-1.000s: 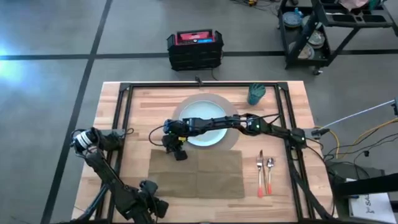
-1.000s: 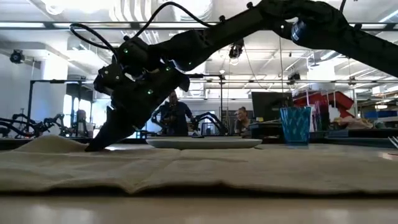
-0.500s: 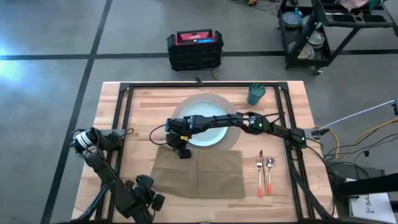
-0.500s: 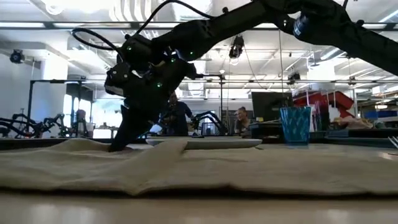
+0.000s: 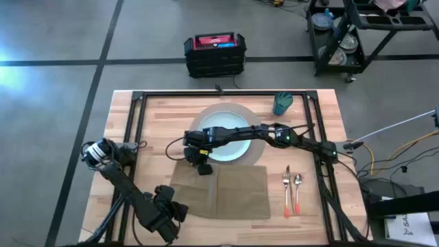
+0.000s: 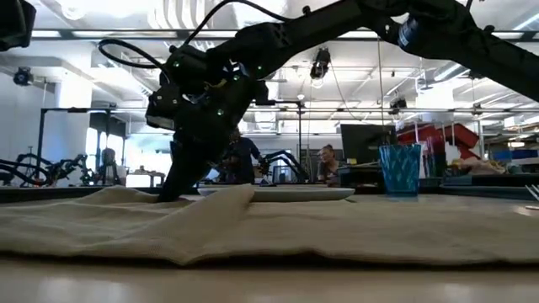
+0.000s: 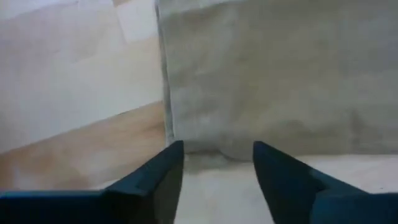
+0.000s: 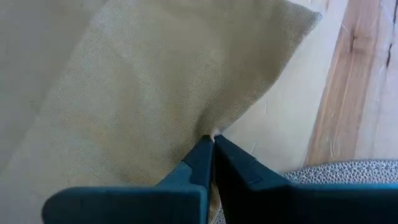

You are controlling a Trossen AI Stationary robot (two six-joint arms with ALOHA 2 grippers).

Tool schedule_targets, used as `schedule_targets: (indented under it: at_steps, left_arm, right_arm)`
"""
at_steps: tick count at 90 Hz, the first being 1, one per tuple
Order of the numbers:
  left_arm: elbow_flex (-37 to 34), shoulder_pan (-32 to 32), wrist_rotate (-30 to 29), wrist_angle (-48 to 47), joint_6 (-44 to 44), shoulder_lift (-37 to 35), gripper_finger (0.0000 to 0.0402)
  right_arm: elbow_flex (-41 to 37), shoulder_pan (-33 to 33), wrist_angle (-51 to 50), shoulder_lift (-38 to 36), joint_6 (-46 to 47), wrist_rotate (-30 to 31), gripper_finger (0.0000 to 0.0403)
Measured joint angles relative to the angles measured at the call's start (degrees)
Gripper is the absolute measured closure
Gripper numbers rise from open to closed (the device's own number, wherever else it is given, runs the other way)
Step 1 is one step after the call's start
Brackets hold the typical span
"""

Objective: Set table place
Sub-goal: Fold the brown table napkin

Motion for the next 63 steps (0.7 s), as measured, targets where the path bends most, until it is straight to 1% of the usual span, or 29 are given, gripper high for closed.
schedule_targets:
  at_steps: [10, 18, 26, 34, 41, 48, 56, 63]
  left_arm:
    - [-2.7, -0.3, 0.1, 4.0, 0.3, 0.0, 0.015]
    - [-6.4, -0.9, 0.2, 9.9, 0.3, 0.1, 0.0122]
    - [-10.0, -1.3, 0.9, 14.5, 0.2, -0.3, 0.0106]
    - [-11.9, -1.4, 1.5, 16.1, -1.1, -0.2, 0.0104]
    - [-12.6, -1.4, 1.6, 16.3, -1.5, -0.2, 0.0113]
    - [-13.1, -1.2, 1.8, 16.5, -1.4, -0.2, 0.0136]
    - [-13.3, -1.0, 2.4, 16.2, -1.4, -0.1, 0.0179]
    - [-13.4, -1.0, 2.4, 15.9, -1.3, 0.2, 0.023]
  right_arm:
    - [0.0, 0.1, -0.1, 0.0, -0.1, 0.0, 0.0403]
    - [0.0, 0.2, -0.1, 0.0, -0.1, 0.0, 0.0403]
    - [0.0, 0.3, -0.4, 0.0, -0.1, 0.0, 0.0403]
    - [0.0, 0.5, -0.9, 0.0, -0.2, 0.0, 0.0403]
    - [0.0, 0.6, -1.3, -0.1, -0.3, -0.1, 0.0403]
    - [0.0, 0.6, -1.4, -0.1, -0.3, -0.1, 0.0403]
    - [0.0, 0.6, -1.4, -0.1, -0.3, -0.2, 0.0403]
    - [0.0, 0.6, -1.3, -0.1, -0.3, -0.1, 0.0403]
